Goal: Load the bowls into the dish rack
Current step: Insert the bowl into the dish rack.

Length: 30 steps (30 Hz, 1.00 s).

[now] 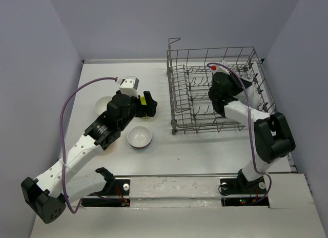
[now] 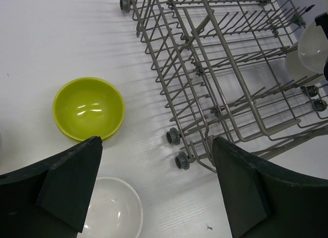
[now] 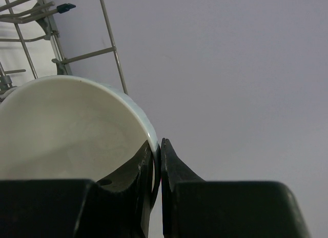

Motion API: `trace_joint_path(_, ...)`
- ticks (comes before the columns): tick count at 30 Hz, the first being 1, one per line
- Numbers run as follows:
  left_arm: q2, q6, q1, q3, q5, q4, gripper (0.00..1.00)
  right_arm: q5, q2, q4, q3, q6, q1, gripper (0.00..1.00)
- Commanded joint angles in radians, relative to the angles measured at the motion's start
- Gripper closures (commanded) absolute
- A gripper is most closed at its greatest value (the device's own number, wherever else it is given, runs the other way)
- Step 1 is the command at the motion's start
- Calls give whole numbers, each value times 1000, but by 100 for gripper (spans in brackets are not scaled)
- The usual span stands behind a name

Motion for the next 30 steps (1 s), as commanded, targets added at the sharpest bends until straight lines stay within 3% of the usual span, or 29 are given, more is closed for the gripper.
trace_joint_path(1, -1, 10, -5, 24, 13, 38, 2, -5, -52, -63, 5, 66, -12, 99)
trace_joint_path(30, -4, 10, -5, 16, 24, 39, 1, 12, -62, -99, 5, 36, 39, 99)
